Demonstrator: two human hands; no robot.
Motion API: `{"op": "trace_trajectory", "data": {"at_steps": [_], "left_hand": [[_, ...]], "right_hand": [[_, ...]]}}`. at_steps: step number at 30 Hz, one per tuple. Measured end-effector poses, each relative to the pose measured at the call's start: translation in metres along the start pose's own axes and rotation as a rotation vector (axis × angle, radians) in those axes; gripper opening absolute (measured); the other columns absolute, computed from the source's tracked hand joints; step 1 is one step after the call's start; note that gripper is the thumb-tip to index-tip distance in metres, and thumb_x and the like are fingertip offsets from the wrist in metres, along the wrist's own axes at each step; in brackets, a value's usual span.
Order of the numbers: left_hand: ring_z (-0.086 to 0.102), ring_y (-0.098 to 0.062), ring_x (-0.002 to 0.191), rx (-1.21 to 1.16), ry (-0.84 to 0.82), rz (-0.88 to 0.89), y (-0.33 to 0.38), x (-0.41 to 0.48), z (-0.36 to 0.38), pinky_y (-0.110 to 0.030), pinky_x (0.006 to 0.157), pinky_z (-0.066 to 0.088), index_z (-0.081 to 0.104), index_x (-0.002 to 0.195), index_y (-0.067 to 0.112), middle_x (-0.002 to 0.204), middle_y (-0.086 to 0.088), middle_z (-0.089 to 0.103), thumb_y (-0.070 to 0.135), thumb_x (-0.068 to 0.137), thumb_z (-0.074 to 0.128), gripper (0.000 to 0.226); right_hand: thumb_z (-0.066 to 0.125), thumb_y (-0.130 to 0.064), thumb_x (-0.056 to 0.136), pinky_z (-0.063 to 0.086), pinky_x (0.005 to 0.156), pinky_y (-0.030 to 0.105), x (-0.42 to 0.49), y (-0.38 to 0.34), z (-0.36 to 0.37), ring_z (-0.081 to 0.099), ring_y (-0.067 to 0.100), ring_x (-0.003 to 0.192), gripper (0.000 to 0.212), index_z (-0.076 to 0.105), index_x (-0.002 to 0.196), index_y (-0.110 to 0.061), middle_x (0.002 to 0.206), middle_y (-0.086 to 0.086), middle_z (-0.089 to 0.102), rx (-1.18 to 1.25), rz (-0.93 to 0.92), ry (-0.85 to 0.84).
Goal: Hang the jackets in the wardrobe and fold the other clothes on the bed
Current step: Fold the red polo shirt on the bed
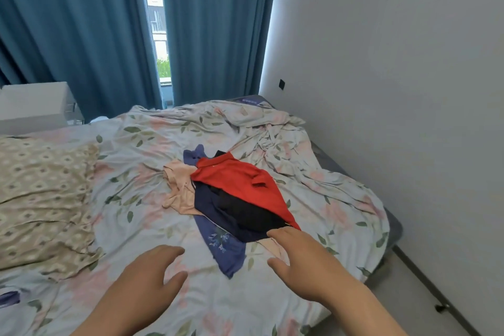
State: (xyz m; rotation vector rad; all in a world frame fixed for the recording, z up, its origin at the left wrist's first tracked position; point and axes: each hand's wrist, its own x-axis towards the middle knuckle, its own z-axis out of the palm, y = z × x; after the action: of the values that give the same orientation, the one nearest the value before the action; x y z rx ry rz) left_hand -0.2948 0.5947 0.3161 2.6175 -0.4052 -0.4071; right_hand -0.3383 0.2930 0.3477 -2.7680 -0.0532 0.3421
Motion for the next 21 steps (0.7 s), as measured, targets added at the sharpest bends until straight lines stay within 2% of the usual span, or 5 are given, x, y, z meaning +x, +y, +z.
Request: {"op": "trace_trajectory", "data": {"at_steps": [9, 21], "left_hand": [[0.039, 0.000, 0.131, 0.055, -0.009, -0.081, 0.080, 0.067, 0.052, -0.017, 0.102, 0.032, 0.041, 0.141, 0.038, 0.142, 0.024, 0.042, 0.051, 0.096, 0.048, 0.047], [0.040, 0.000, 0.130, 0.066, -0.019, -0.066, 0.102, 0.104, 0.066, -0.015, 0.103, 0.030, 0.042, 0.142, 0.037, 0.140, 0.023, 0.044, 0.049, 0.096, 0.047, 0.048]], "right_hand": [[0.047, -0.049, 0.096, 0.035, 0.103, 0.023, 0.021, 0.126, -0.018, 0.039, 0.007, 0.132, 0.051, 0.035, 0.144, -0.039, 0.145, -0.017, 0.040, 0.053, 0.007, -0.092], [0.049, -0.050, 0.096, 0.028, 0.108, 0.020, 0.046, 0.146, -0.008, 0.034, 0.005, 0.139, 0.058, 0.028, 0.149, -0.041, 0.154, -0.021, 0.030, 0.125, -0.027, -0.155]]}}
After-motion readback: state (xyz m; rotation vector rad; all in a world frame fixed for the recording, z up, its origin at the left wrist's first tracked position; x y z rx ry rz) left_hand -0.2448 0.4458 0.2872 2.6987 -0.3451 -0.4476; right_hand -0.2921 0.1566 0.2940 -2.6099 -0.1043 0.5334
